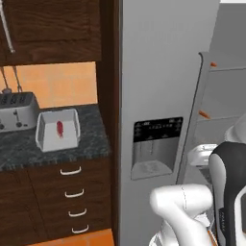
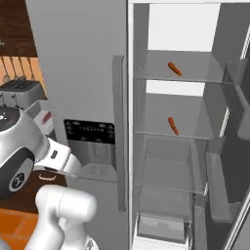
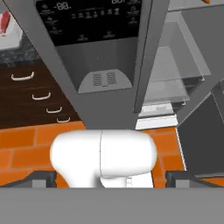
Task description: Place one carrot and one steak in each tupperware on the nearby counter, to pack two identical lunches.
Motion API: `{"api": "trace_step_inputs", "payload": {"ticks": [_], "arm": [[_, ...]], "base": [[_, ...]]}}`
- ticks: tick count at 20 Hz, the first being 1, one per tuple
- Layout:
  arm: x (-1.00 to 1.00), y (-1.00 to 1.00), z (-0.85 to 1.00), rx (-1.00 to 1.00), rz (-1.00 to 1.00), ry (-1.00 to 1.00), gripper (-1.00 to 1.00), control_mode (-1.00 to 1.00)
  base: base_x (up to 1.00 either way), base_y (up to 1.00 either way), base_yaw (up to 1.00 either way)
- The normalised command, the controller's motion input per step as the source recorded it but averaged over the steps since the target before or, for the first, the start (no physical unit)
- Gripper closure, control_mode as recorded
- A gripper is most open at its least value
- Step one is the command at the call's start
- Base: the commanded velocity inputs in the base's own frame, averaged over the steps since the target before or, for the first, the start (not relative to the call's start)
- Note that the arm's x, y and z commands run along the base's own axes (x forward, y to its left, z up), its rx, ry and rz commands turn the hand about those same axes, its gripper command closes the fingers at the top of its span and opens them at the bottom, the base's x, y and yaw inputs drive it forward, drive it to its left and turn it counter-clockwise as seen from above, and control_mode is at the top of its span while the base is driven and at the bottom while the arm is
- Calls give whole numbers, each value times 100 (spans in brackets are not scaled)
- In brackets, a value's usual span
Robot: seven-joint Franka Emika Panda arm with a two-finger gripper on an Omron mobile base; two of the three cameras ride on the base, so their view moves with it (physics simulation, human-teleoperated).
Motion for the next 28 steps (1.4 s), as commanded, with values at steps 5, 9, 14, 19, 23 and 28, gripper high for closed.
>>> {"api": "trace_step_inputs", "payload": {"ticks": [5,9,14,19,23,28], "arm": [[0,0,0,0,0,0,-100,100],[0,0,0,0,0,0,-100,100],[0,0,0,0,0,0,-100,100],[0,0,0,0,0,0,-100,100],[0,0,0,0,0,0,-100,100],[32,-29,39,0,0,-3,-100,-100]], "base": [[30,-77,0],[40,-33,0],[75,-43,0],[69,-28,2],[46,-22,7],[0,0,0]]}}
